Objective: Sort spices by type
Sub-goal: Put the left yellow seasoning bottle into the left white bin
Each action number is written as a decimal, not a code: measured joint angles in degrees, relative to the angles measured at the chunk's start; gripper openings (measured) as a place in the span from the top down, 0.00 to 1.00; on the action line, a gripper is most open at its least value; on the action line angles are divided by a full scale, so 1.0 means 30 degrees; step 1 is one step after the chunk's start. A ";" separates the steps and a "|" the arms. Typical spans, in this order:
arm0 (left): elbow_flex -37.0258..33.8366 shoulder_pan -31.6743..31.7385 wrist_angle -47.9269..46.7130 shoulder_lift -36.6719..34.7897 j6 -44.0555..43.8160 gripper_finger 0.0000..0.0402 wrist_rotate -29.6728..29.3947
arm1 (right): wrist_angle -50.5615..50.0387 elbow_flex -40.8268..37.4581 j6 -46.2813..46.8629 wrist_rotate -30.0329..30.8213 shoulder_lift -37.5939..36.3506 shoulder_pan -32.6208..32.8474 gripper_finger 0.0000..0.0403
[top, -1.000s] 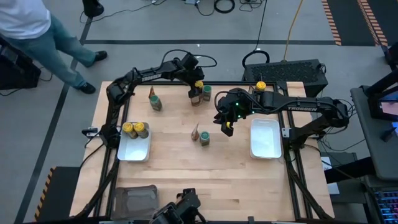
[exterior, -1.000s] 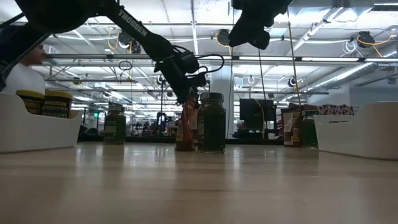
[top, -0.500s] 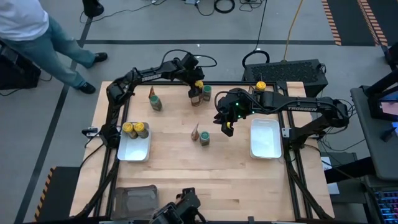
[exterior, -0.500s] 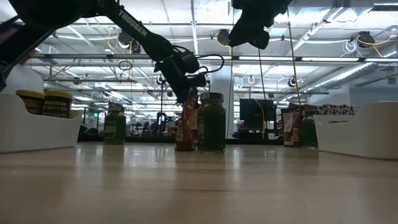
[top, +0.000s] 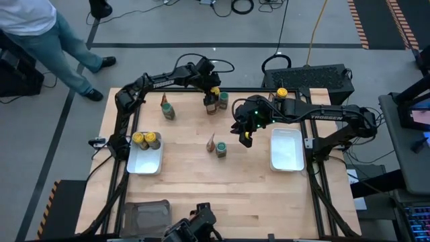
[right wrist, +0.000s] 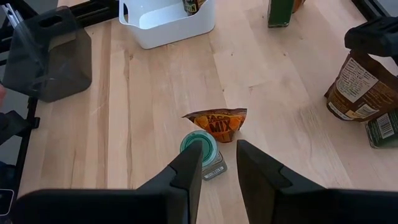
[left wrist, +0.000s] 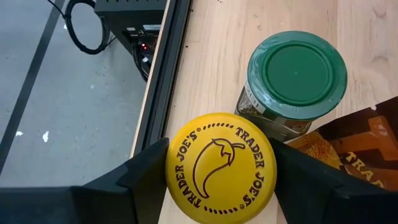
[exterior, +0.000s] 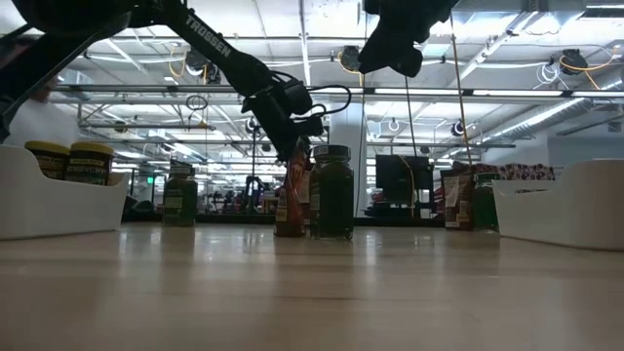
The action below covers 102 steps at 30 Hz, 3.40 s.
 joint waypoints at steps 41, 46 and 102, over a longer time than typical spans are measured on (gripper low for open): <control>0.0000 -0.1011 -0.9571 -0.9834 -0.1694 0.39 -0.0720 | 0.1682 -0.0004 -0.2558 0.0008 0.0000 -0.0394 0.80; 0.0000 -0.2060 -1.1387 -1.1612 -0.3622 0.39 -0.0354 | 0.2546 0.0004 -0.3061 -0.0027 0.0000 -0.0626 0.80; -1.5766 -1.6254 -1.2978 -2.1901 -2.1341 0.39 -0.8606 | 0.5138 0.0004 -0.5758 -0.0067 0.0000 -0.0663 0.80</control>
